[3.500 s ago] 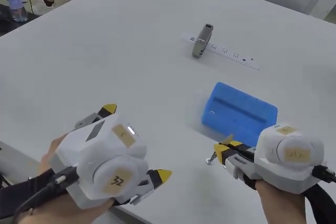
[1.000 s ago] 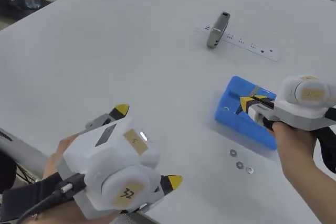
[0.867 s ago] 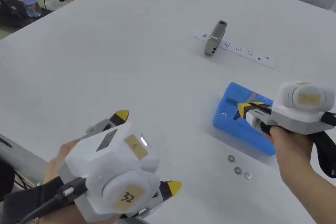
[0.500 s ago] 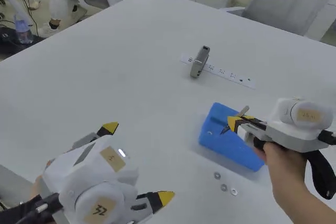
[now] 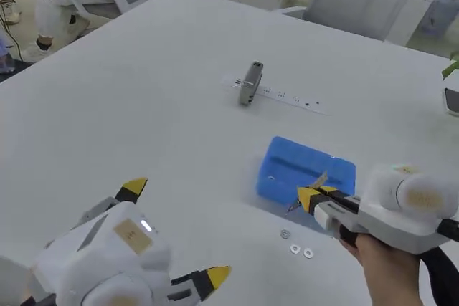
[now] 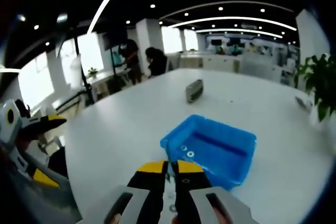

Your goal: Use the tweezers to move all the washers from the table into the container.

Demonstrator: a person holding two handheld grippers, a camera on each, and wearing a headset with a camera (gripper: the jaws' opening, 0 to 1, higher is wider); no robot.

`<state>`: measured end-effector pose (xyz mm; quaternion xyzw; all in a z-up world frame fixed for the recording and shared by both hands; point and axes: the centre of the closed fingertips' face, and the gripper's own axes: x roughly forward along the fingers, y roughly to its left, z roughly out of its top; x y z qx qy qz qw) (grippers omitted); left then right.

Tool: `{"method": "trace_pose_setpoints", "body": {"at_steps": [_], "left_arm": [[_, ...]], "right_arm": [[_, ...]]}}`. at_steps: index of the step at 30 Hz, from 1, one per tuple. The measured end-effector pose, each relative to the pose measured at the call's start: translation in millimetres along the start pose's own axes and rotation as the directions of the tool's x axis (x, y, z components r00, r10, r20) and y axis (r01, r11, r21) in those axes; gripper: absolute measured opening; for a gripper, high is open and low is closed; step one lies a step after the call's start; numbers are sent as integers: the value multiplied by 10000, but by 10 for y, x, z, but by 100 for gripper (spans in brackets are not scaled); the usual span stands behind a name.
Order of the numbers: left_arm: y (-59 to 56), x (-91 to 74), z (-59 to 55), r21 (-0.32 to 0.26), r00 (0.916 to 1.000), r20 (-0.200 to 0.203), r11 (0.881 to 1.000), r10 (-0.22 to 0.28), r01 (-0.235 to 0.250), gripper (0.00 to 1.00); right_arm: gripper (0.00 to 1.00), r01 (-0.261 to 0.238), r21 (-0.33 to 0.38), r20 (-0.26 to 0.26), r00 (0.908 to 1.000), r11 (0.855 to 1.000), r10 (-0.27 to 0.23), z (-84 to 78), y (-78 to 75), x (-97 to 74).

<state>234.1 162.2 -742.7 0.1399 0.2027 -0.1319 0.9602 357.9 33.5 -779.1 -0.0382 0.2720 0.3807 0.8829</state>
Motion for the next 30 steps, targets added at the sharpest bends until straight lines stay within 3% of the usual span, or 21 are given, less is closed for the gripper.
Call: {"method": "trace_pose_setpoints", "body": {"at_steps": [7, 14, 18, 30], "left_arm": [[-10, 12, -24, 69, 9999, -111, 10000, -49, 49, 91], [97, 3, -81, 35, 9993, -256, 9996, 276, -275, 89], [84, 4, -107, 269, 9987, -408, 9992, 309, -299, 91], [50, 15, -129, 593, 9982, -551, 9980, 254, -222, 92]], "right_arm": [[3, 173, 358, -331, 9993, 9992, -162, -176, -24, 71], [3, 385, -182, -610, 9974, 9991, -396, -212, -7, 77], [3, 271, -357, -835, 9961, 9990, -300, -274, 8, 94], [2, 137, -727, -803, 9966, 9973, -196, -266, 26, 111]]}}
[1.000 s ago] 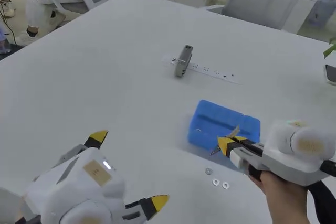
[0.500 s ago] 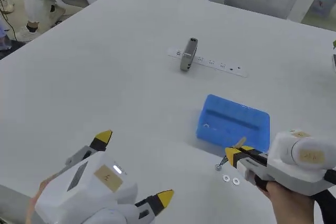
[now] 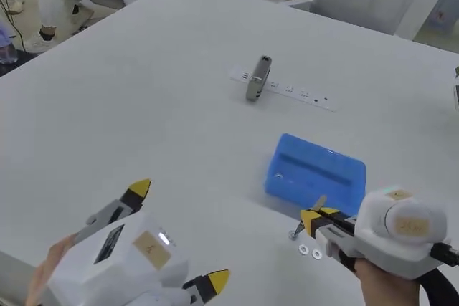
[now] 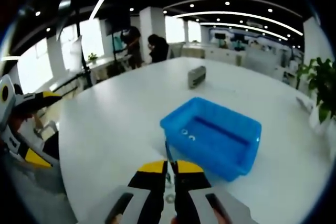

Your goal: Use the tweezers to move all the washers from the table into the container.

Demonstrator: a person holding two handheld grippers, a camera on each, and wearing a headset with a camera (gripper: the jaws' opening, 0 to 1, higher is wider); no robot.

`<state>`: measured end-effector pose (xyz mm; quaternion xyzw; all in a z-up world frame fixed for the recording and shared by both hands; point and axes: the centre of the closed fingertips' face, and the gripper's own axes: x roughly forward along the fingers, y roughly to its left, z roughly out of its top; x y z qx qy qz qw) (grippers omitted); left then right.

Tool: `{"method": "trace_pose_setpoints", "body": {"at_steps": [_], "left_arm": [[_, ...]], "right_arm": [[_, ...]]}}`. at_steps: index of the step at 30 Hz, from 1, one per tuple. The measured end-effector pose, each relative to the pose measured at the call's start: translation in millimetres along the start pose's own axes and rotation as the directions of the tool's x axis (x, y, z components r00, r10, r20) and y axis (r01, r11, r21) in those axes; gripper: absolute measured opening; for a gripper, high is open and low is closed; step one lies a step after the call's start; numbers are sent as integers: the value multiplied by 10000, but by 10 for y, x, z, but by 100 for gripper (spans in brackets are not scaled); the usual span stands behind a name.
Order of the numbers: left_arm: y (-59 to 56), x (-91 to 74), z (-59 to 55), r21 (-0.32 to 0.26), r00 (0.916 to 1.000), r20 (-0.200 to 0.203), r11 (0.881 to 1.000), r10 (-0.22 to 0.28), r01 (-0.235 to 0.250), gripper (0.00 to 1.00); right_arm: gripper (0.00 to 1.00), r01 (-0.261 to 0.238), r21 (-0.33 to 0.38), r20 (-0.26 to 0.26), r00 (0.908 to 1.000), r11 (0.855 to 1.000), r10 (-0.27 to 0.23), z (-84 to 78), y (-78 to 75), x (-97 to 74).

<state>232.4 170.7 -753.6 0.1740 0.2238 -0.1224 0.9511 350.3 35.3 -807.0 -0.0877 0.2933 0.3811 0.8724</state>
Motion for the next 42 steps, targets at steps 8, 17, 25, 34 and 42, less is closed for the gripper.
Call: {"method": "trace_pose_setpoints", "body": {"at_steps": [8, 17, 25, 34, 42], "left_arm": [[-12, 4, 13, -175, 9999, 110, 9998, -132, 134, 94], [-100, 14, 13, -361, 9978, 91, 9971, -662, 665, 98], [-214, -33, 60, -448, 9897, 18, 9887, -1429, 1428, 99], [-267, -112, 261, -1368, 9831, 455, 9738, -1772, 1818, 99], [-441, -129, 394, -1659, 9731, 679, 9593, -2202, 2286, 99]], "right_arm": [[1, -56, 452, -146, 9999, 9990, 63, 34, -21, -37], [2, -195, 572, 758, 9970, 9982, 152, 423, -25, -260], [2, 23, 578, 1582, 9873, 9983, -115, 776, -143, -343], [2, 638, 472, 1827, 9806, 9968, -714, 906, -366, -99], [2, 703, 580, 1081, 9912, 9958, -763, 704, -535, 281]]}}
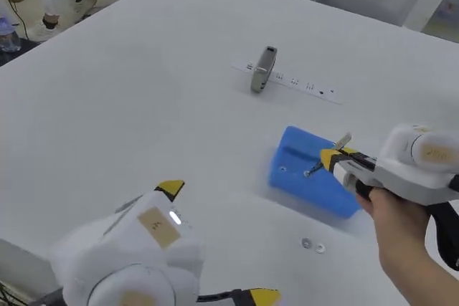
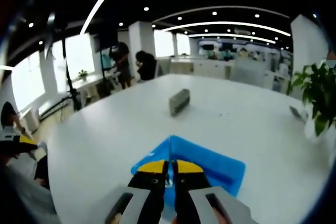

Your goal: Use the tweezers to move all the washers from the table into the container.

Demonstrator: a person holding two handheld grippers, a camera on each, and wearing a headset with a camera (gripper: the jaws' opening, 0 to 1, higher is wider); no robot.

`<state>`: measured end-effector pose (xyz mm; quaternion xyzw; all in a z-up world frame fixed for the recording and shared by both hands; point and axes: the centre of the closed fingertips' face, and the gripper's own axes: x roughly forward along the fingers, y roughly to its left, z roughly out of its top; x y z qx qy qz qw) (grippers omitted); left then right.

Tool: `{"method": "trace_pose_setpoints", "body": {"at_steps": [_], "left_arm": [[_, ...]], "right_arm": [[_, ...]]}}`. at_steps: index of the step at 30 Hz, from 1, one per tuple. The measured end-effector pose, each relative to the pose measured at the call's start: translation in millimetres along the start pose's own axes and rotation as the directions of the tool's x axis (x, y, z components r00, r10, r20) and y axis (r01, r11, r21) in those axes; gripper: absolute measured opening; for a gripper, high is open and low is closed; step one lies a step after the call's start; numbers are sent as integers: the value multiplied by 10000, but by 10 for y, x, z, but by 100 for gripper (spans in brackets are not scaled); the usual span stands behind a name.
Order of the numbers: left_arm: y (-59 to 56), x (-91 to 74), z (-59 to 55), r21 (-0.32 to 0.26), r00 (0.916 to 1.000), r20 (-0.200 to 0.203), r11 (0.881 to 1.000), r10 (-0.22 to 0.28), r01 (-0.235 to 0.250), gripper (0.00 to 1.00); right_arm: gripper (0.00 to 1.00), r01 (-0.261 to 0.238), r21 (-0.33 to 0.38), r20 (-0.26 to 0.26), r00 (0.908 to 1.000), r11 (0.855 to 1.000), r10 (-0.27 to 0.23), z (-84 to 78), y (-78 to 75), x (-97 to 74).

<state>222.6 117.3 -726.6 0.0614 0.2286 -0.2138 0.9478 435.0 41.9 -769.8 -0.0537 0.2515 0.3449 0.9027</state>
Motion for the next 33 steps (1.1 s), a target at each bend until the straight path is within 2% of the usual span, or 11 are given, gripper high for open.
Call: {"method": "trace_pose_setpoints", "body": {"at_steps": [4, 10, 16, 19, 21, 25, 28, 33], "left_arm": [[-23, 17, 3, -45, 9999, -30, 9999, -110, 109, 99], [-13, 35, 4, -107, 9999, -112, 9999, -85, 84, 99], [-49, 25, 50, -49, 9998, -127, 9999, -160, 159, 98], [-63, 2, 94, 32, 9999, -61, 9999, -150, 151, 98], [-71, -5, 119, -19, 9998, 8, 9998, -189, 189, 98], [-102, -37, 192, -4, 9996, 181, 9997, -238, 238, 98], [-125, -49, 232, 38, 9992, 280, 9996, -274, 273, 97], [-157, -67, 251, 77, 9991, 227, 9993, -360, 358, 97]], "right_arm": [[2, 47, 62, -271, 9996, 10000, -46, -100, -43, 63], [2, 22, 172, -390, 9992, 9998, -15, -181, -83, 124], [2, -82, -211, -689, 9976, 9997, 68, -272, -35, 140], [3, -152, -160, -606, 9981, 9998, 142, -285, -34, 165], [3, -149, -55, -711, 9974, 9999, 145, -267, -42, 129], [3, -73, -195, -390, 9992, 9998, 65, -142, -35, 50], [3, -89, -187, -151, 9998, 9998, 86, -66, -43, -81], [3, -159, -138, 227, 9996, 9998, 162, 35, 10, -318]]}}
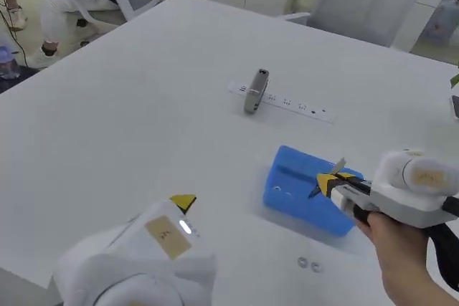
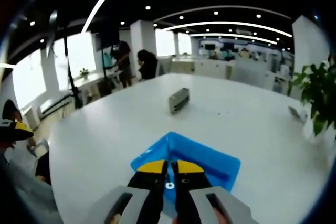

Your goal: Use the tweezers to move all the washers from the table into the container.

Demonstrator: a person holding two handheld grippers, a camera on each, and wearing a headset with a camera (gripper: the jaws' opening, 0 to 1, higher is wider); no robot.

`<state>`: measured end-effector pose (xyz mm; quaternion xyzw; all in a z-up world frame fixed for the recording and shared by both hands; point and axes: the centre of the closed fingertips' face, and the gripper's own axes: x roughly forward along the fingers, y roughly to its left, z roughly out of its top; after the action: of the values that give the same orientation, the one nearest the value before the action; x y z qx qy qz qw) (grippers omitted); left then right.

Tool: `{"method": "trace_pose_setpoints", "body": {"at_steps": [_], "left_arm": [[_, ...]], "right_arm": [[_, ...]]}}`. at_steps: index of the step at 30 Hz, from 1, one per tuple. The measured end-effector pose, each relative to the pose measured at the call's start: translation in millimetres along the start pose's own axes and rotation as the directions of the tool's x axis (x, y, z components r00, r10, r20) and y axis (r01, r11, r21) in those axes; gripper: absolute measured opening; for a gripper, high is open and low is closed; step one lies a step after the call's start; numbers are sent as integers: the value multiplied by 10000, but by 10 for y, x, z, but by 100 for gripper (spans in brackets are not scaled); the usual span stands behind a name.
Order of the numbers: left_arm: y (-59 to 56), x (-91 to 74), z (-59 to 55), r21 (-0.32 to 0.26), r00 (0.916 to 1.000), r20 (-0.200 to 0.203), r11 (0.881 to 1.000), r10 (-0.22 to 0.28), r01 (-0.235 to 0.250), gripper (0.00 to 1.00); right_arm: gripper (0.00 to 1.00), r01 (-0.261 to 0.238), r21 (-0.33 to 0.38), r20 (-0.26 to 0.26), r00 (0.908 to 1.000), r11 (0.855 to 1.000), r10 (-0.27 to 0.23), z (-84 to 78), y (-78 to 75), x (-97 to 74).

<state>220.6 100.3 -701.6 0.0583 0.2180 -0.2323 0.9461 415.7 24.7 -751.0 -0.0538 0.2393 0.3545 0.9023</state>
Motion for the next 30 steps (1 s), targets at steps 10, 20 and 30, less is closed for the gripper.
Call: {"method": "trace_pose_setpoints", "body": {"at_steps": [10, 20, 30], "left_arm": [[-21, -67, 17, -136, 10000, 99, 9999, -9, 10, 97], [-12, -95, -6, -207, 9999, 98, 9997, 94, -92, 96], [-14, -38, -53, -124, 9999, -129, 9999, 50, -51, 96]], "right_arm": [[3, -318, 25, 594, 9977, 9995, 316, 104, 231, -420], [3, -632, -222, -789, 9950, 9978, 613, -531, 450, -451], [3, -683, 321, -1229, 9898, 9971, 717, -780, 426, -339]]}}
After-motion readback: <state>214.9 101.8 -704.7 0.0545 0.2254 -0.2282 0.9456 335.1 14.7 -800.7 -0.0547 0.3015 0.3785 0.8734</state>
